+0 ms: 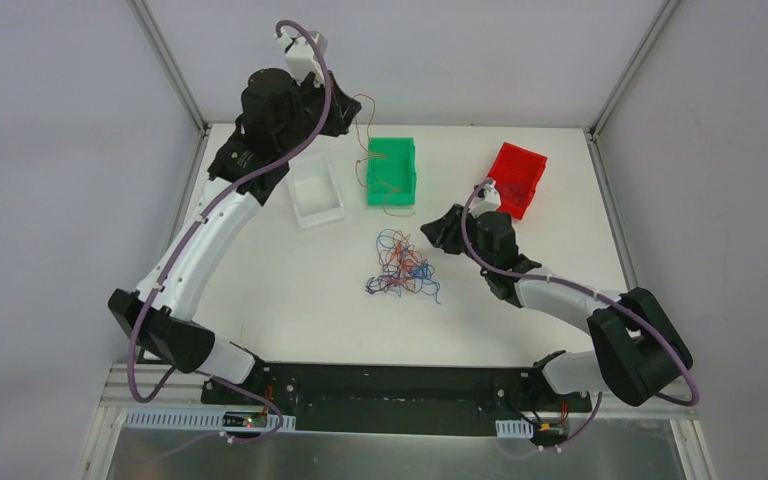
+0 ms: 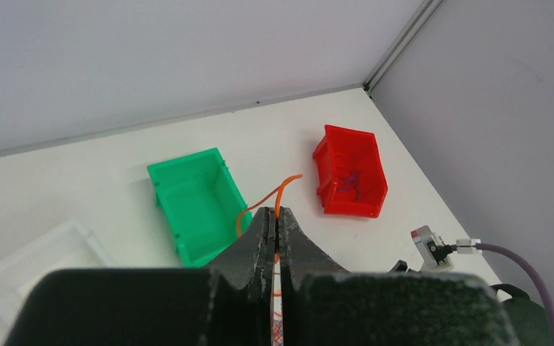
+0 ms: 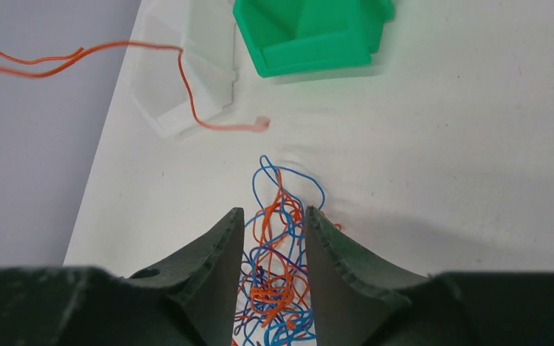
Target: Untangle the cables
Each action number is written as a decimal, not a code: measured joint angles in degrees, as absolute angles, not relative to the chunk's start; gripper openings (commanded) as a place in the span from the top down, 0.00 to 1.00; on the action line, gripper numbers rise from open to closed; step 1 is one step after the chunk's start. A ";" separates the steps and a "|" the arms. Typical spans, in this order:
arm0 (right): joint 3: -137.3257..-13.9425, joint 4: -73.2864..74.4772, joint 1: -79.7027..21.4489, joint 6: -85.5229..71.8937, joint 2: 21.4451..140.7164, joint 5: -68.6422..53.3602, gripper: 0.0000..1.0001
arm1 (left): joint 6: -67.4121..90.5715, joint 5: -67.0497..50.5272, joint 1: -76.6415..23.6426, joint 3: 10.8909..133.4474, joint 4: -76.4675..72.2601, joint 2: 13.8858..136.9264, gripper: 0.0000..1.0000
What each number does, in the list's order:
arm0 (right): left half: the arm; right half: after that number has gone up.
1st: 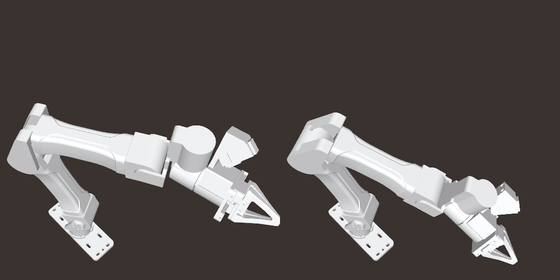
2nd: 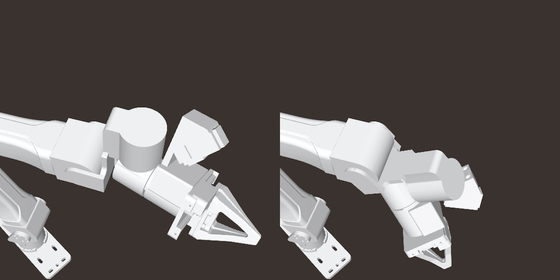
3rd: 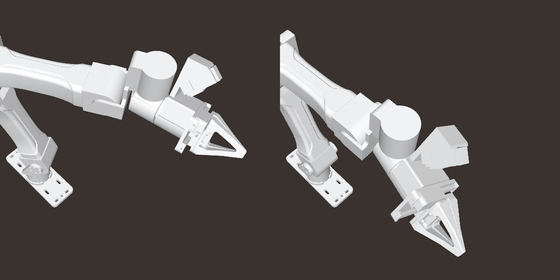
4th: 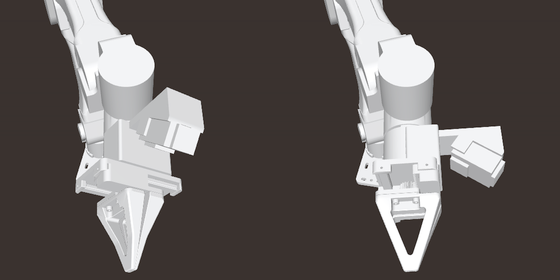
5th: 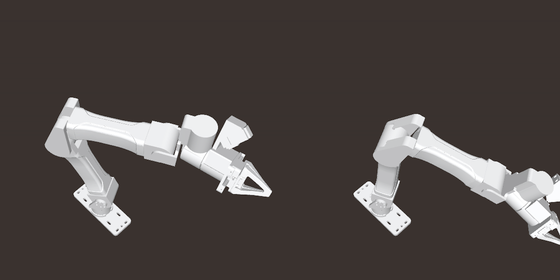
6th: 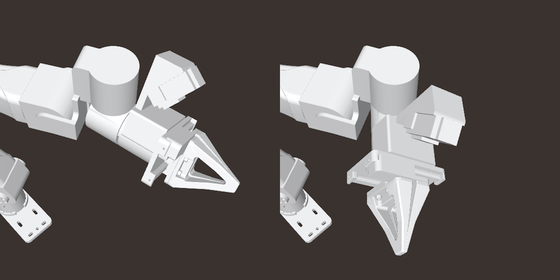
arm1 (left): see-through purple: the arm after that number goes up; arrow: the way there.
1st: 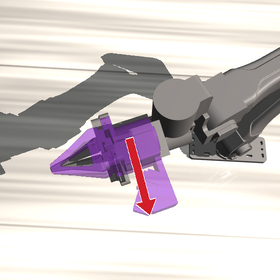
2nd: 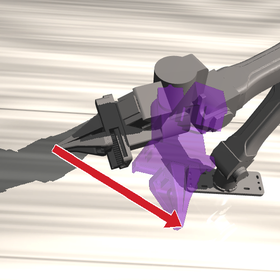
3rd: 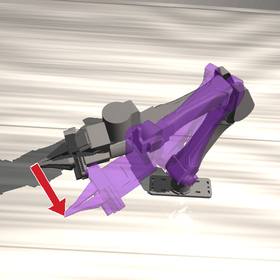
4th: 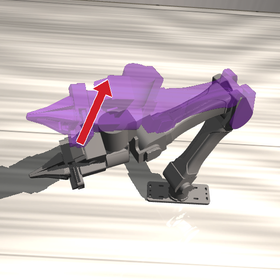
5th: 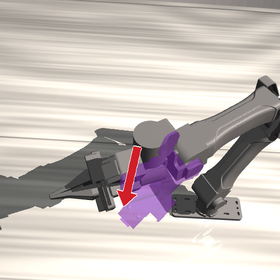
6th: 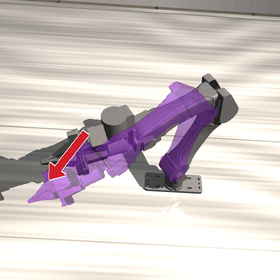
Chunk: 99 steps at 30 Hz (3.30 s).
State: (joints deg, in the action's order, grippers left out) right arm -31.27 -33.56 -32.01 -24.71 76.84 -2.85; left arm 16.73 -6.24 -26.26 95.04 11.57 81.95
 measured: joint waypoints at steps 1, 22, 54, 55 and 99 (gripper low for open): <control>-32.01 -33.50 -32.01 -24.69 77.10 -2.85 0.60 | 16.71 -6.70 -26.26 96.29 11.70 83.37 1.00; -50.57 -30.37 -28.51 -24.99 87.15 -1.83 0.62 | 18.48 -13.34 -20.95 121.38 14.55 110.93 1.00; -28.84 -28.01 -23.68 -26.41 60.45 6.63 0.60 | 21.23 -16.84 -20.99 118.83 13.10 115.68 1.00; -28.08 -28.01 -23.68 -26.52 60.18 7.07 0.60 | 20.95 -16.38 -20.99 117.16 13.06 115.83 1.00; -23.49 -28.93 -23.53 -27.14 56.42 11.77 0.59 | 19.22 -16.49 -20.95 117.45 19.84 129.14 0.26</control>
